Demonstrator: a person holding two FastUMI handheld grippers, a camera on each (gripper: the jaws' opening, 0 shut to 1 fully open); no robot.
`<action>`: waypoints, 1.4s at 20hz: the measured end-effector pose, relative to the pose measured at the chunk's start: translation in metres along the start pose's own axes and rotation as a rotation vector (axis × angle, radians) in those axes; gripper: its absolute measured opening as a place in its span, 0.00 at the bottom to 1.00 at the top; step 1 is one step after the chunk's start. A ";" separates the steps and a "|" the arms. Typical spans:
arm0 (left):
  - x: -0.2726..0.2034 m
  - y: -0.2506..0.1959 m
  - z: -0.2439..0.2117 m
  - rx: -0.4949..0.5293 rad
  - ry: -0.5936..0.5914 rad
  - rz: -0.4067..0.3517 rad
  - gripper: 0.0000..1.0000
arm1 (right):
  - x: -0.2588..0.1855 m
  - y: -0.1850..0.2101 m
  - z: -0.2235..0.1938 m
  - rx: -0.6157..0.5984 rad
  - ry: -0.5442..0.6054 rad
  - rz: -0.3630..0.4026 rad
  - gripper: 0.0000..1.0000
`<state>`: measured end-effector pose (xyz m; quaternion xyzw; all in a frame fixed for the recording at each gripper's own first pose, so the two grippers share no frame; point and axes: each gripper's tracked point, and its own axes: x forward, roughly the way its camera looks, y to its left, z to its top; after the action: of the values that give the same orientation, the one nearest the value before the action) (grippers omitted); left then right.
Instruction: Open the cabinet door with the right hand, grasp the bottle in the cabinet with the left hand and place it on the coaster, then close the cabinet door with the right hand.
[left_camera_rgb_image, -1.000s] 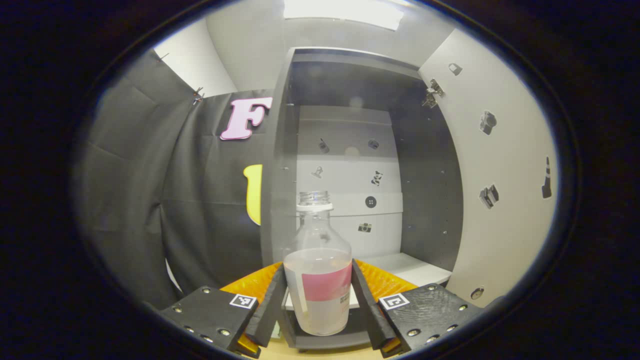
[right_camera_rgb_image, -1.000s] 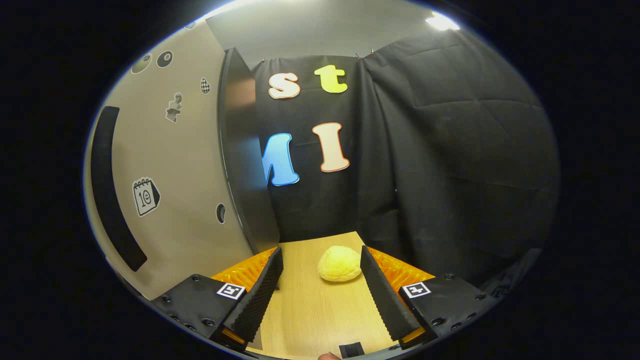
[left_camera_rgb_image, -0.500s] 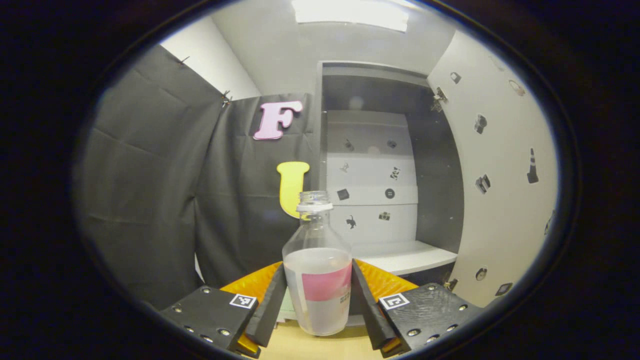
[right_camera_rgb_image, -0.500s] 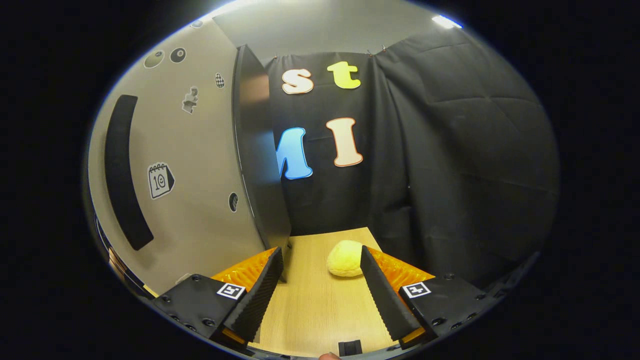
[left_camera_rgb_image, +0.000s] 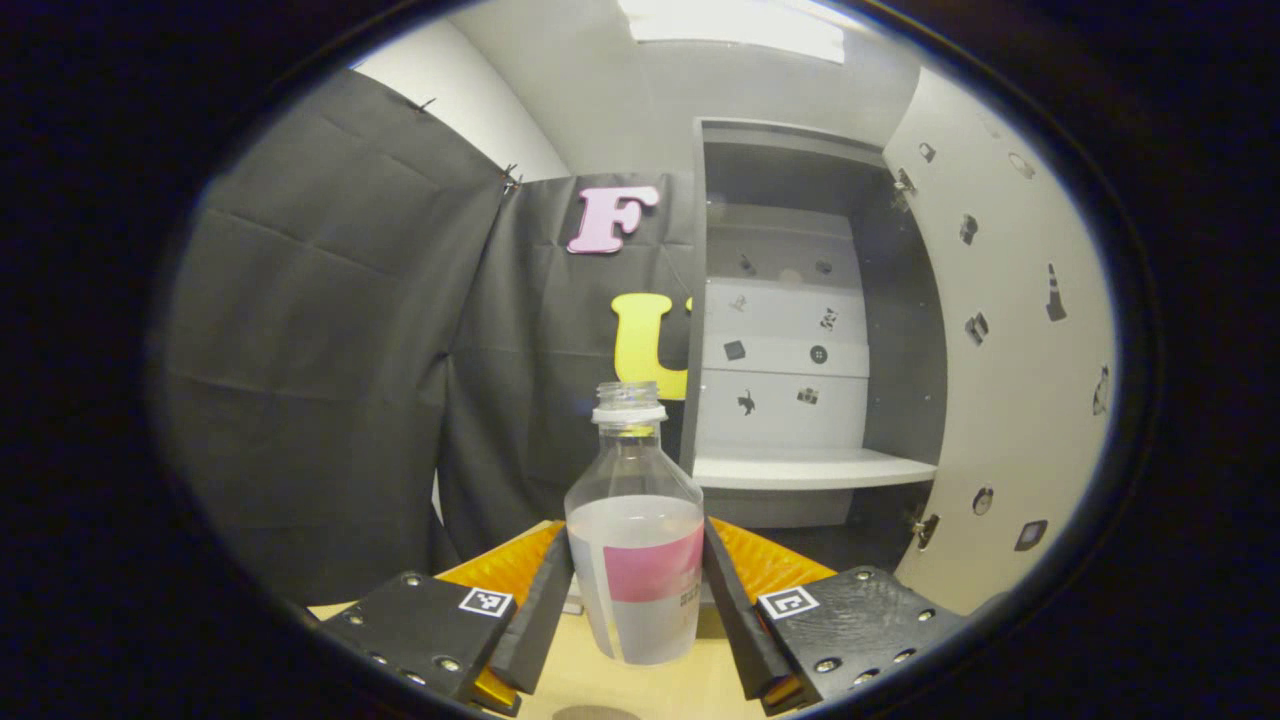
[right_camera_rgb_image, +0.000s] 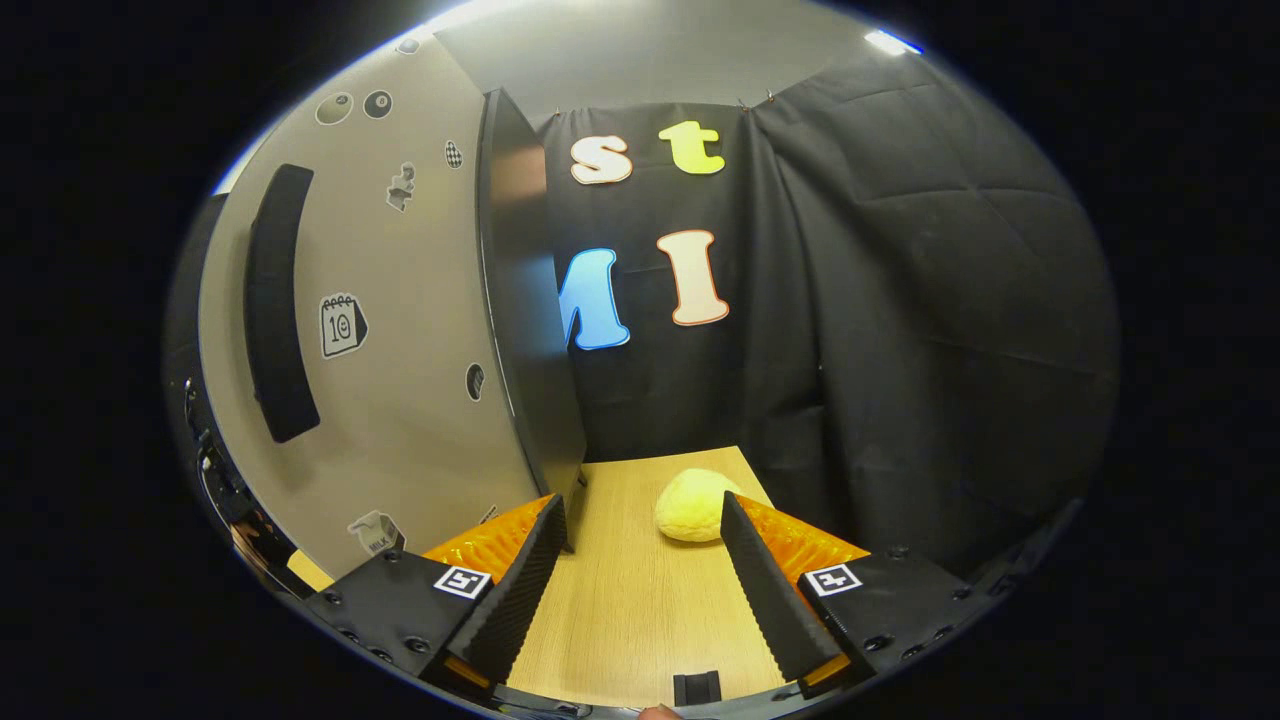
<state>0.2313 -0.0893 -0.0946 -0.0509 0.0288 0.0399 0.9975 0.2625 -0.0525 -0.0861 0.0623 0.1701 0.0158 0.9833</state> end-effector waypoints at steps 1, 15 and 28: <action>-0.004 0.003 -0.010 0.005 0.008 0.007 0.71 | -0.001 0.000 -0.003 -0.001 0.003 0.000 0.98; -0.036 0.023 -0.138 -0.007 0.122 0.037 0.71 | -0.021 -0.011 -0.026 -0.034 0.045 -0.058 0.98; -0.037 0.021 -0.215 0.047 0.212 0.071 0.75 | -0.007 -0.017 -0.032 -0.052 0.077 -0.090 0.98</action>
<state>0.1811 -0.0937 -0.3083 -0.0305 0.1367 0.0688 0.9877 0.2458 -0.0659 -0.1157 0.0282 0.2099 -0.0216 0.9771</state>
